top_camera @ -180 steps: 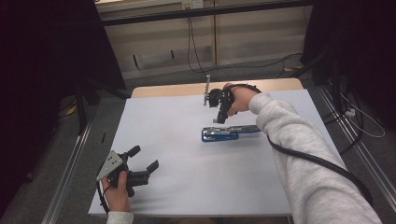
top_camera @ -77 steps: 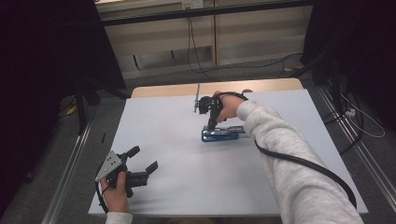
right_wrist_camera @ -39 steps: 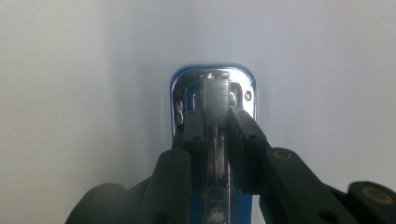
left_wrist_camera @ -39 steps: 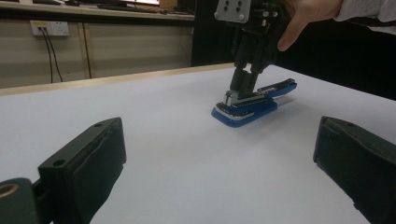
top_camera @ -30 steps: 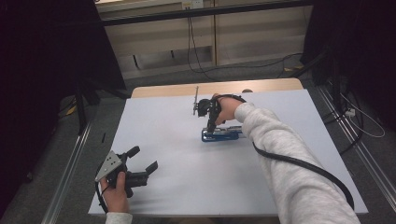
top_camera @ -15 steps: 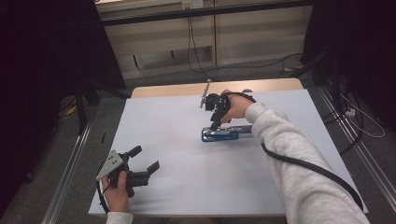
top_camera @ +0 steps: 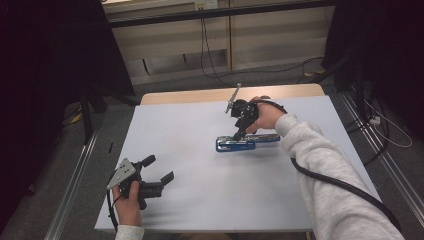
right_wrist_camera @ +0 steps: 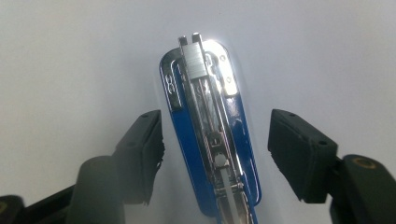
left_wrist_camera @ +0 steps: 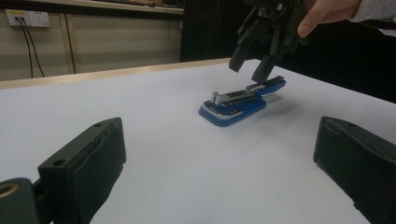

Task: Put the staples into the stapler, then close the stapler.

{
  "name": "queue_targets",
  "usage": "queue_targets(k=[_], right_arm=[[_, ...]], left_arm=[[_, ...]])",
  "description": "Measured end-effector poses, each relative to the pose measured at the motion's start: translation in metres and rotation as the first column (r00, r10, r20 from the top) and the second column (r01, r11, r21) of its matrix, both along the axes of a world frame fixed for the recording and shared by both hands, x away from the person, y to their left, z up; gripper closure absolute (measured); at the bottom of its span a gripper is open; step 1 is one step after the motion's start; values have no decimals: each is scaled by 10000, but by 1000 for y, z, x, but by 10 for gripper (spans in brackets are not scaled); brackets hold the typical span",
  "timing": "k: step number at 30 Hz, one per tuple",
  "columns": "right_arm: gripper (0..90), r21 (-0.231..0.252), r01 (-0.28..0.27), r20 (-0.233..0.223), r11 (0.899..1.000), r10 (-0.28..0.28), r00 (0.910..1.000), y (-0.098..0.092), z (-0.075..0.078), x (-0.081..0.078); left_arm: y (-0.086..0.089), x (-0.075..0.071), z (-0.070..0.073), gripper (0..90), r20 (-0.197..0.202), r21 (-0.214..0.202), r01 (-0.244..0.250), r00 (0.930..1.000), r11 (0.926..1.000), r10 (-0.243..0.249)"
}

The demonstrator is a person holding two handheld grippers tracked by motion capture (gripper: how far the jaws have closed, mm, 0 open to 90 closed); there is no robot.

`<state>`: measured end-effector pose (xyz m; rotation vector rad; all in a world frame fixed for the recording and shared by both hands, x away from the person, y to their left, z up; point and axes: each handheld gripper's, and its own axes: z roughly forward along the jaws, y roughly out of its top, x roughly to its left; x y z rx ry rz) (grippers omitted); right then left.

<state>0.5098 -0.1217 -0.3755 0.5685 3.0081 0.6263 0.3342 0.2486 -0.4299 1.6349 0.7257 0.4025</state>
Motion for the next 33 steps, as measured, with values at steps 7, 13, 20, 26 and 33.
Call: queue_targets(k=[7, 13, 20, 26, 33], right_arm=[[285, 57, 317, 104, 9995, -318, 9994, -12, 2, -6], [206, 244, 808, 252, 9964, -814, 9964, -26, 6, -12], [193, 294, 1107, 272, 9934, -1115, 9934, -40, 5, -18], [185, 399, 1408, 338, 9892, -1422, 9893, -53, 6, -22], [179, 335, 1538, 404, 9875, -1551, 9871, -59, 9, -25]], left_arm=[[-5, 3, 0, 24, -160, 71, 199, 9997, 9998, -198], [-12, 6, 1, 24, -319, 184, 333, 9990, 9993, -327], [-19, 8, 1, 23, -396, 175, 446, 9983, 9989, -439], [-27, 11, 1, 23, -601, 257, 613, 9964, 9978, -596], [-37, 16, 2, 24, -790, 254, 766, 9941, 9967, -744]])
